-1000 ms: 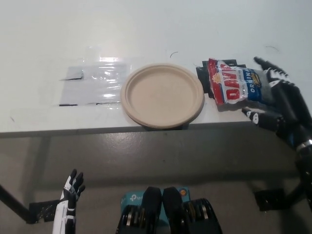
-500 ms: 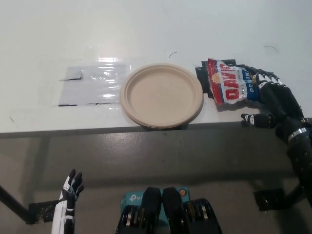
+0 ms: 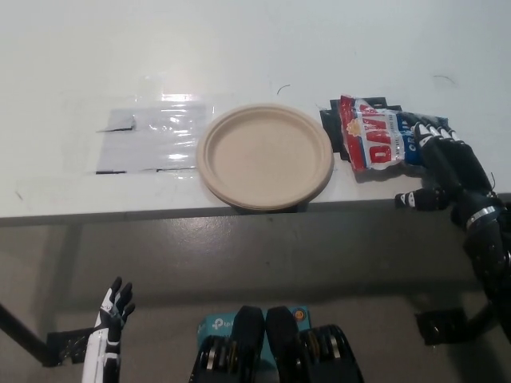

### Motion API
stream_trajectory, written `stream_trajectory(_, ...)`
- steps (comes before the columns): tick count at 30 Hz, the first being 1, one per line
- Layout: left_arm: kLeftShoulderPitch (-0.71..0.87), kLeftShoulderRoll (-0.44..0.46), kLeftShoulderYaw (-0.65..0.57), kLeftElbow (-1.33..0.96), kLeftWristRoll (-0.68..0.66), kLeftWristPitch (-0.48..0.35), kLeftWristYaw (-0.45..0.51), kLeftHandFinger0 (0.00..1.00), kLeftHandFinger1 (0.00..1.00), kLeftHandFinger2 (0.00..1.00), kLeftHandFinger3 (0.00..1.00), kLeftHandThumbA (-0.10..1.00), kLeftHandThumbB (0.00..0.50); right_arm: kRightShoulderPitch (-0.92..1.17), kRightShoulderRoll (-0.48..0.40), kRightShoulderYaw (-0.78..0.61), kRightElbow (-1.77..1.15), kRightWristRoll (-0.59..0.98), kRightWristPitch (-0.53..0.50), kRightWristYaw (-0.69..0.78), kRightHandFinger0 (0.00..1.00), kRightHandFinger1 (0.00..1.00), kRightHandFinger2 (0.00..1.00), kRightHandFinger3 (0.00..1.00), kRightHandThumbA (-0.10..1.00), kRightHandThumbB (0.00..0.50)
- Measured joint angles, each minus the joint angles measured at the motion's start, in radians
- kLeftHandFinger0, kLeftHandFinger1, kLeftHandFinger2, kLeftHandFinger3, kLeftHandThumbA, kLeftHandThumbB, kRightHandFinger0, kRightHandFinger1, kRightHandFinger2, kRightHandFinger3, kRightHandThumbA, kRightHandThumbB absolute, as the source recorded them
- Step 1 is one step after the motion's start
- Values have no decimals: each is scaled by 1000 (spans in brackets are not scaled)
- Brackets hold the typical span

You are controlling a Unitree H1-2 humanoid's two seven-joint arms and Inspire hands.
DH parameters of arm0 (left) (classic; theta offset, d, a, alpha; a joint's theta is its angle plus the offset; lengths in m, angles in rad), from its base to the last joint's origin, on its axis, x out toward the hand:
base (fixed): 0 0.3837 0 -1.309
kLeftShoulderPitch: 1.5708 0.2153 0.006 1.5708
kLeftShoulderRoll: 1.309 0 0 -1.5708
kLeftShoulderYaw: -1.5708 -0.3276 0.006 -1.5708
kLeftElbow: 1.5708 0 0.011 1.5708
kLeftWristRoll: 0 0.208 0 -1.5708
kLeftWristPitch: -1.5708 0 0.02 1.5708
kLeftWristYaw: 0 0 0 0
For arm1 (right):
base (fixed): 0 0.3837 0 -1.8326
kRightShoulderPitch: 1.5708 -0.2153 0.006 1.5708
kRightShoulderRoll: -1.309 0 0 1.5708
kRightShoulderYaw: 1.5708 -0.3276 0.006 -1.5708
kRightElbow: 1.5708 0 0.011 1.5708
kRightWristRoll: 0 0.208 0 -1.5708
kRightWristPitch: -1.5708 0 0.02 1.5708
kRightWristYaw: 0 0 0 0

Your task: The robot picks up a small bag of sunflower seeds on the right hand side and take it to the empty plate on the left hand side then pours some sunflower seeds on to the plate.

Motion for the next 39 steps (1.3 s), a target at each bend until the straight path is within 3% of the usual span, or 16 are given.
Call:
stream_trajectory(6, 1, 0, 0, 0, 0, 0, 0, 1000, 1000, 1000, 1000, 1000, 48, -21, 1, 13, 38, -9, -1, -7, 1000, 1000, 1000, 1000, 955, 371)
stream_trajectory(23, 4, 4, 1, 0, 0, 0, 0, 1000, 1000, 1000, 1000, 1000, 41, -49, -1, 19, 91, -10, -4, -35, 1000, 1000, 1000, 1000, 1000, 322)
stream_trajectory(31, 5, 4, 0, 0, 0, -1, 0, 1000, 1000, 1000, 1000, 1000, 52, -49, -3, 4, 79, 0, -4, -35, 1000, 1000, 1000, 1000, 1000, 346)
stream_trajectory(39, 19, 8, 1, 0, 1, -4, 0, 1000, 1000, 1000, 1000, 1000, 41, -29, -39, -56, -130, 47, 4, -1, 1000, 1000, 1000, 1000, 1000, 356)
